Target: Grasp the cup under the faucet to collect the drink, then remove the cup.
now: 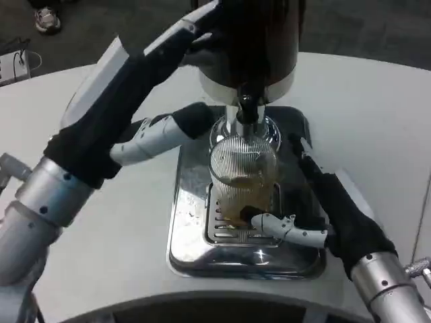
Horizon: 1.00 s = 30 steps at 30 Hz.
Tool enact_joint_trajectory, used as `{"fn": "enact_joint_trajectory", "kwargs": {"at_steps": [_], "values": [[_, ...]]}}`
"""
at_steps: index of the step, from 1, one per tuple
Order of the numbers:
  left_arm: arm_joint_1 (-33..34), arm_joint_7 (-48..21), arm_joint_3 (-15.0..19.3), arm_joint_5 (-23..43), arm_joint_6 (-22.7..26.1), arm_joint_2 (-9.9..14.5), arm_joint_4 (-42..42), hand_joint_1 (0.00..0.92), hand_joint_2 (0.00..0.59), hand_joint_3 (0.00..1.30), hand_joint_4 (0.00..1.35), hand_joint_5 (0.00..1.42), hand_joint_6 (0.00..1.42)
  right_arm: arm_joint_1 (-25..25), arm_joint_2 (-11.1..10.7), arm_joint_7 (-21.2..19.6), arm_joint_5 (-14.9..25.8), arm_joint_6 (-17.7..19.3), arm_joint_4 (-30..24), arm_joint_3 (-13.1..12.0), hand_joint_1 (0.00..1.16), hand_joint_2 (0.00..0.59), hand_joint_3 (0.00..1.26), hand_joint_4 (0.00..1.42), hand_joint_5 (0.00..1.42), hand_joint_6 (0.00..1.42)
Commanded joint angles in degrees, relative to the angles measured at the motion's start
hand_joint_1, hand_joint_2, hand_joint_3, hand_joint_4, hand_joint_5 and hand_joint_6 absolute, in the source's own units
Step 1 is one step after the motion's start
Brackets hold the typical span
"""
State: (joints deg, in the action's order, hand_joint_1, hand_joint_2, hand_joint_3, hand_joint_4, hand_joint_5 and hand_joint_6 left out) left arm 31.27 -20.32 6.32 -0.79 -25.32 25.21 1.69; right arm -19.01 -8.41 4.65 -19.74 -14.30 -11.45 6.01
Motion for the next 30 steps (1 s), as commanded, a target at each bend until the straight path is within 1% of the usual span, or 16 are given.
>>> {"fn": "enact_joint_trajectory", "kwargs": {"at_steps": [1,5,8,12,18,21,30], "values": [[-8.6,1.8,3.2,-2.8,3.7,2.3,4.8,0.0,0.024,0.17,0.14,0.22,0.29,-0.9,0.5,-0.7,0.6,1.5,1.2,0.5,0.8,0.197,0.0,0.0,0.0,0.02],[-15.8,2.5,5.2,-5.5,5.4,3.7,7.3,0.0,0.03,0.16,0.12,0.2,0.26,-1.6,0.7,-0.8,0.9,1.9,1.8,0.9,0.8,0.197,0.0,0.0,0.0,0.03],[-20.5,3.2,6.2,-7.1,6.0,4.1,8.3,0.0,0.03,0.16,0.11,0.2,0.25,-2.4,1.0,-0.9,1.1,2.2,2.8,1.4,0.8,0.197,0.0,0.0,0.0,0.03],[-25.7,4.0,6.7,-9.2,5.9,3.9,9.1,0.0,0.03,0.15,0.11,0.19,0.24,-3.1,1.8,-1.8,0.9,2.3,4.2,2.0,0.8,0.197,0.0,0.0,0.0,0.03],[-33.2,5.4,6.6,-14.1,5.7,4.1,11.8,0.0,0.041,0.12,0.05,0.13,0.2,-4.8,3.2,-3.7,0.8,3.0,7.1,2.8,0.8,0.197,0.0,0.0,0.0,0.03],[-35.4,5.4,6.4,-15.3,6.5,4.1,13.1,0.0,0.042,0.11,0.02,0.12,0.19,-5.7,3.8,-4.3,0.8,3.3,8.5,3.2,0.8,0.197,0.0,0.0,0.0,0.03],[-39.3,4.0,5.6,-15.9,9.2,4.4,16.3,0.0,0.041,0.11,0.02,0.1,0.19,-8.8,7.2,-8.4,0.2,3.5,12.8,4.5,0.8,0.197,0.0,0.0,0.01,0.03]]}}
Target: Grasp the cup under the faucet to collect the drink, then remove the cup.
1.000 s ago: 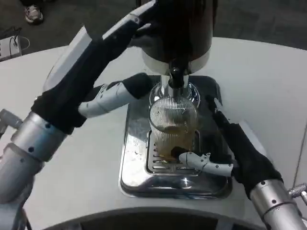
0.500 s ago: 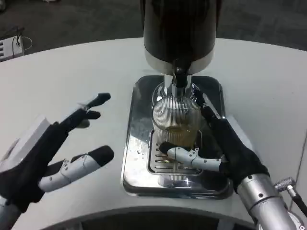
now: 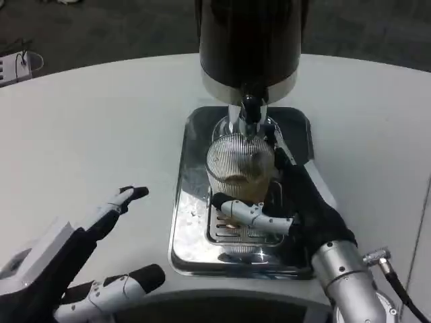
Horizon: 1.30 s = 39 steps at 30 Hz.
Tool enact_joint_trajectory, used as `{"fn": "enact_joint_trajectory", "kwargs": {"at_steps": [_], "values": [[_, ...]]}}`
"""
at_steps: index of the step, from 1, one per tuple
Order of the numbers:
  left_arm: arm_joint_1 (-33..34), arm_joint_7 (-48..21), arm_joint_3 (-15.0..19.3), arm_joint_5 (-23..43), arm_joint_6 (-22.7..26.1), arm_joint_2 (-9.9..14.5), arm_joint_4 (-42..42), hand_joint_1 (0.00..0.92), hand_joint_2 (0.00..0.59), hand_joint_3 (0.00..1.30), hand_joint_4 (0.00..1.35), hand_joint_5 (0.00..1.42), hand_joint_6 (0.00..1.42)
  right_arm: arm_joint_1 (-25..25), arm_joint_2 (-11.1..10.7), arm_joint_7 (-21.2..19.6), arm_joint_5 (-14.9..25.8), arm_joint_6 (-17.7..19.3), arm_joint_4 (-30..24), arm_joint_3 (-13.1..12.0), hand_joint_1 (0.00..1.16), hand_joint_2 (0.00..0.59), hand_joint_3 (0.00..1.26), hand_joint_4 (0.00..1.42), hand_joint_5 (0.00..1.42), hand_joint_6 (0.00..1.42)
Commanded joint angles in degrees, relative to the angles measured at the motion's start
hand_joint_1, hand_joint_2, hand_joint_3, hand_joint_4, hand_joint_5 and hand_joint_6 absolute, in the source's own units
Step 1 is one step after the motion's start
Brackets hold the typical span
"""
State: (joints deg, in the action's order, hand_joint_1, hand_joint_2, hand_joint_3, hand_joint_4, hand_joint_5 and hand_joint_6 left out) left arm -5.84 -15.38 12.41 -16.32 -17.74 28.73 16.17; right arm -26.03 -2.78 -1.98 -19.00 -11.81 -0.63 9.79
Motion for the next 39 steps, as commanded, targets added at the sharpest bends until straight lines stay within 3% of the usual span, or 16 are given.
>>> {"fn": "enact_joint_trajectory", "kwargs": {"at_steps": [1,15,19,32,39], "values": [[-2.6,-1.2,-0.4,-0.3,2.0,1.0,2.1,0.0,0.041,0.11,0.02,0.1,0.19,-2.1,1.8,-2.2,-0.7,1.0,2.4,0.9,0.8,0.197,0.0,0.0,0.01,0.03],[-5.0,-3.3,0.1,0.5,4.6,3.5,2.6,0.0,0.042,0.11,0.03,0.11,0.19,-4.5,6.7,-9.7,-4.4,-0.1,6.8,3.1,0.8,0.197,0.0,0.0,0.1,0.07],[-5.3,-4.1,0.3,1.1,4.8,4.1,2.4,0.0,0.043,0.12,0.04,0.11,0.19,-4.2,7.8,-11.4,-5.6,-0.5,7.6,3.9,0.81,0.2,0.0,0.09,0.18,0.13],[-5.4,-5.5,-0.3,2.4,5.1,5.0,2.0,0.0,0.043,0.15,0.08,0.15,0.2,-2.5,10.5,-18.0,-6.4,0.8,9.7,4.4,0.86,0.249,0.38,0.46,0.52,0.39],[-5.2,-5.7,-0.5,2.8,4.9,4.8,1.7,0.0,0.044,0.18,0.09,0.16,0.21,-0.3,11.5,-24.0,-7.0,2.9,11.1,4.8,0.85,0.303,0.58,0.72,0.83,0.74]]}}
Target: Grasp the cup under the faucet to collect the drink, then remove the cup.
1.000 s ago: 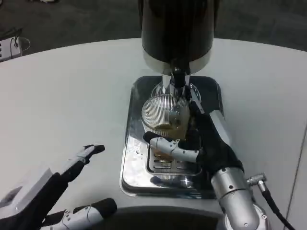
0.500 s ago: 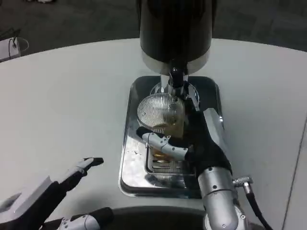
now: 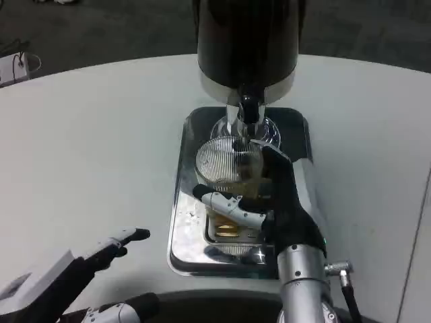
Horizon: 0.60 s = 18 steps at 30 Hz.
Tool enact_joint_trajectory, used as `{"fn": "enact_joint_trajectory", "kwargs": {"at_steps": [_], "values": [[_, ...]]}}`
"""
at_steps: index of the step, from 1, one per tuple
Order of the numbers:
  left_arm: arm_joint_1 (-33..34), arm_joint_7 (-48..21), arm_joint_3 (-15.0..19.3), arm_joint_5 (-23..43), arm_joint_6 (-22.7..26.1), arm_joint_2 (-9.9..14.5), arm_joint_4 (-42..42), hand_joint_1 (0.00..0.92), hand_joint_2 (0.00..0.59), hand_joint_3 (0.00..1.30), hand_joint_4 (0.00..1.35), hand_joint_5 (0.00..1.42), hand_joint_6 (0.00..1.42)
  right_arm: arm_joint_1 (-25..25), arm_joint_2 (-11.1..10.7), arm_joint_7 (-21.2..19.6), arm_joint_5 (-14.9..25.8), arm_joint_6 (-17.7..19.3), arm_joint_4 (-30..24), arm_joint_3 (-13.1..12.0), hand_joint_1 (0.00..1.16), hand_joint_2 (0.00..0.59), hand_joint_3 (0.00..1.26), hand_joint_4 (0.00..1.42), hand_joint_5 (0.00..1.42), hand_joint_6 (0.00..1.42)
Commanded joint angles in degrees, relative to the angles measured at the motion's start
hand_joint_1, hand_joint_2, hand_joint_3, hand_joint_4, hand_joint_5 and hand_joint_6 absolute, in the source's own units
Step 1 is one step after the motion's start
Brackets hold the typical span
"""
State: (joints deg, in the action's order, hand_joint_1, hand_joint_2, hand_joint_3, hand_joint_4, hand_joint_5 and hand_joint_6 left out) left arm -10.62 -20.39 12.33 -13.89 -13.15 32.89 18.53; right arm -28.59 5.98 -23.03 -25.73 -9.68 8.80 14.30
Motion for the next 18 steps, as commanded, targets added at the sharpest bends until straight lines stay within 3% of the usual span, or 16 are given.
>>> {"fn": "enact_joint_trajectory", "kwargs": {"at_steps": [1,3,8,15,18], "values": [[-0.4,-0.7,-0.4,0.4,0.2,0.6,-0.7,0.0,0.044,0.18,0.1,0.16,0.21,2.4,2.8,-3.6,-0.2,1.0,1.9,0.3,0.84,0.31,0.6,0.75,0.87,0.79],[-0.4,-0.6,-0.4,0.6,0.2,0.6,-0.8,0.0,0.044,0.18,0.1,0.16,0.21,3.0,2.9,-4.8,-0.2,1.4,1.9,0.3,0.85,0.313,0.71,0.91,1.03,1.0],[0.3,-0.6,-0.5,0.8,-0.2,0.5,-1.3,0.0,0.044,0.18,0.1,0.16,0.21,5.1,2.6,-5.5,0.2,2.4,0.1,0.6,0.86,0.316,0.87,1.12,1.26,1.28],[2.2,-0.6,-1.1,1.2,-0.6,0.6,-2.7,0.0,0.044,0.19,0.11,0.17,0.21,10.6,1.3,-1.1,1.0,2.1,-7.8,1.3,0.87,0.324,1.0,1.24,1.38,1.41],[3.1,-0.5,-1.3,1.4,-0.8,0.6,-3.5,0.0,0.044,0.19,0.11,0.17,0.21,15.2,0.2,2.4,1.6,1.2,-14.5,2.1,0.88,0.315,1.04,1.28,1.42,1.42]]}}
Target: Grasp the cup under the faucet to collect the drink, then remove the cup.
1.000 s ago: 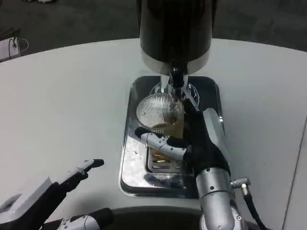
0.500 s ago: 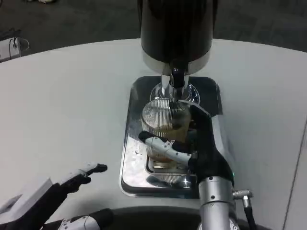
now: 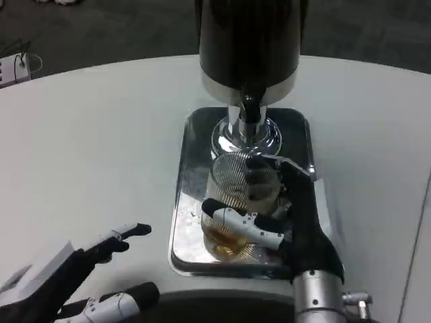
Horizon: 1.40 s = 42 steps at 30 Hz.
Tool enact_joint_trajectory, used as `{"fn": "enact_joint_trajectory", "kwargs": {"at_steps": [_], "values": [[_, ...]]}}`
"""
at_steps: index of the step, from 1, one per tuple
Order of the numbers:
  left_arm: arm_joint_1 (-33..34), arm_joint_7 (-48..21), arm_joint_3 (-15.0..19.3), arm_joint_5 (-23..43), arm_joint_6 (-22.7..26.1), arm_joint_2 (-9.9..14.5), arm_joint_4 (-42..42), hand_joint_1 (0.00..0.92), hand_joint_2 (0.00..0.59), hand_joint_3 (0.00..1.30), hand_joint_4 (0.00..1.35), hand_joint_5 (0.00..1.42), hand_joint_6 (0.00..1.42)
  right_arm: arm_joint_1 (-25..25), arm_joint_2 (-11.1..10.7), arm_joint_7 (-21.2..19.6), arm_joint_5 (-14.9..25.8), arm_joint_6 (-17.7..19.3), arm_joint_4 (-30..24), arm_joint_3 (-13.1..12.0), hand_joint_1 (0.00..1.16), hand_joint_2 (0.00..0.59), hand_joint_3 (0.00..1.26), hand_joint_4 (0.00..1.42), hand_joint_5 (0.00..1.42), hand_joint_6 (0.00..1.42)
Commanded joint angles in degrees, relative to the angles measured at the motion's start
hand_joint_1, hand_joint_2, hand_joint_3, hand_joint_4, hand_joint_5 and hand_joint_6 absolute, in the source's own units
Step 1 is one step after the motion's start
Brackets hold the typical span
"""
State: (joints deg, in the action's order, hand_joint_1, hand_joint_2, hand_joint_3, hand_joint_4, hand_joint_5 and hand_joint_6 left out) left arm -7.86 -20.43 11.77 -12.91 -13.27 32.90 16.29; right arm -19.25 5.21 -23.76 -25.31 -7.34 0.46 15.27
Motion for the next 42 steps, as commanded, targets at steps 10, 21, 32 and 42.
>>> {"fn": "enact_joint_trajectory", "kwargs": {"at_steps": [10,21,32,42], "values": [[3.7,0.1,-2.0,0.4,-1.1,0.6,-3.1,0.0,0.044,0.19,0.11,0.17,0.22,17.9,-3.3,14.2,2.3,-3.9,-25.6,3.6,0.89,0.317,1.08,1.31,1.42,1.42],[6.5,0.4,-3.2,-0.6,-2.1,0.4,-2.5,0.0,0.044,0.19,0.11,0.17,0.22,26.5,-11.3,21.8,2.8,2.1,-40.2,0.3,0.9,0.317,1.09,1.32,1.42,1.42],[6.1,-0.6,-5.4,-3.0,-2.7,1.0,5.6,0.0,0.043,0.18,0.08,0.14,0.21,27.9,-18.7,26.5,6.4,8.8,-46.8,-11.8,0.9,0.317,1.1,1.34,1.42,1.42],[1.1,-1.1,-4.1,-6.7,-2.8,1.7,16.0,0.0,0.055,0.1,0.0,0.0,0.12,27.4,-23.2,32.3,12.1,9.7,-52.1,-21.2,0.9,0.305,1.11,1.34,1.42,1.42]]}}
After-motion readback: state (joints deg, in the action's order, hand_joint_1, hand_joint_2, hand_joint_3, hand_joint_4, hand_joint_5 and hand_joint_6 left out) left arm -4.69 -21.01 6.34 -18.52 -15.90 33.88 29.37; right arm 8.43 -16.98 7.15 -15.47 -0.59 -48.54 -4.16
